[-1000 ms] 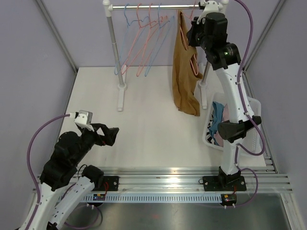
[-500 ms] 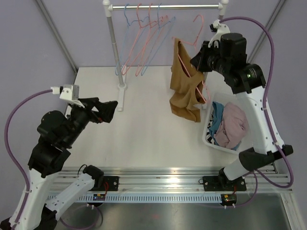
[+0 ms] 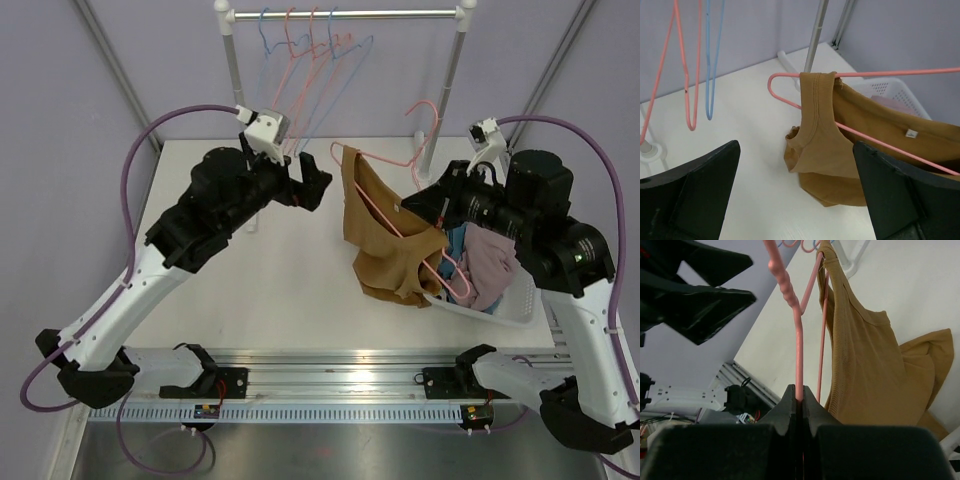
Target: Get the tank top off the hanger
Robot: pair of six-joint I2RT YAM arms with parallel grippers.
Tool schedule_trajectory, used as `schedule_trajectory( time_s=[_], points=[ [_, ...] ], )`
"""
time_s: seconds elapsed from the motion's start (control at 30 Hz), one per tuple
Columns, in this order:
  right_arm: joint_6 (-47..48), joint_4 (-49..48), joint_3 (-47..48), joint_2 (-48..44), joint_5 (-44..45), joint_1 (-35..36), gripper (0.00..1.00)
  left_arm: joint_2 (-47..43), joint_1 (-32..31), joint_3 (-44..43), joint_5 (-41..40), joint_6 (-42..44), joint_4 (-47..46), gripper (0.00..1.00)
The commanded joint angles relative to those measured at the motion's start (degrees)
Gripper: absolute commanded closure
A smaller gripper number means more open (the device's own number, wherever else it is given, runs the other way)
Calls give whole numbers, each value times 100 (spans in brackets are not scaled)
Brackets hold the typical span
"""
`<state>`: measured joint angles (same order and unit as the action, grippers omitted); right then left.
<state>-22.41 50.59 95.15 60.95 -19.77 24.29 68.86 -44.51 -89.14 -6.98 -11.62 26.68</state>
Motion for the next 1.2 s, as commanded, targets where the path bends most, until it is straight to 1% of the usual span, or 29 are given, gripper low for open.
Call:
schedule_trajectory(
  time_s=[0.0, 0.07, 0.17, 0.2, 0.27, 0.3, 0.33, 0.4, 0.43, 0.53, 0.57, 0.67, 0.7, 0.8, 0.83, 0.93, 1.03, 1.07, 1.1, 1.13, 1.17],
  points=[
    [-272, -647, -190, -328, -791, 32, 100, 39, -268, 55, -462, 370, -602, 2],
    [-281, -682, -339, -521, -896, 40, 100, 215, -409, 169, -409, 485, -760, 4],
    [-351, -805, -533, -724, -1099, 40, 100, 496, -488, 187, -444, 555, -778, 11],
    [-351, -787, -568, -768, -1125, 32, 100, 549, -506, 196, -505, 581, -769, 16],
    [-325, -779, -568, -874, -1125, 40, 100, 690, -506, 301, -558, 608, -839, 19],
    [-316, -770, -568, -900, -1143, 40, 100, 716, -506, 336, -672, 617, -883, 27],
    [-299, -744, -568, -944, -1126, 40, 100, 751, -506, 354, -734, 617, -901, 41],
    [-229, -665, -551, -971, -1038, 32, 100, 743, -506, 441, -787, 643, -945, 55],
    [-193, -638, -542, -971, -959, 32, 100, 717, -506, 468, -822, 634, -988, 73],
    [-114, -576, -620, -962, -853, 32, 100, 647, -506, 529, -1033, 582, -989, 92],
    [-62, -585, -664, -962, -836, 40, 100, 550, -506, 582, -1312, 521, -989, 100],
    [166, -707, -971, -979, -940, 40, 100, 252, -497, 740, -1901, 284, -919, 100],
    [254, -769, -1173, -1023, -1141, 32, 100, 181, -497, 862, -2399, 213, -849, 100],
    [536, -1059, -1568, -1155, -1642, 32, 100, -47, -357, 1065, -3105, -121, -525, 100],
    [580, -1129, -1648, -1242, -1731, 40, 100, -126, -269, 1118, -3142, -217, -454, 100],
    [782, -1340, -1886, -1410, -2030, 32, 100, -417, 91, 1390, -3055, -604, -260, 100],
    [922, -1630, -2211, -1647, -2233, 32, 100, -540, 460, 1452, -2818, -1114, 197, 100],
    [940, -1805, -2299, -1700, -2242, 40, 100, -584, 687, 1513, -2669, -1289, 258, 100],
    [958, -1911, -2482, -1822, -2250, 32, 100, -706, 803, 1584, -2268, -1360, 268, 100],
    [967, -2017, -2589, -1876, -2294, 40, 100, -768, 908, 1680, -2046, -1413, 224, 100],
    [984, -2305, -2790, -1928, -2373, 32, 100, -821, 1066, 1811, -1600, -1501, 180, 100]
  ],
)
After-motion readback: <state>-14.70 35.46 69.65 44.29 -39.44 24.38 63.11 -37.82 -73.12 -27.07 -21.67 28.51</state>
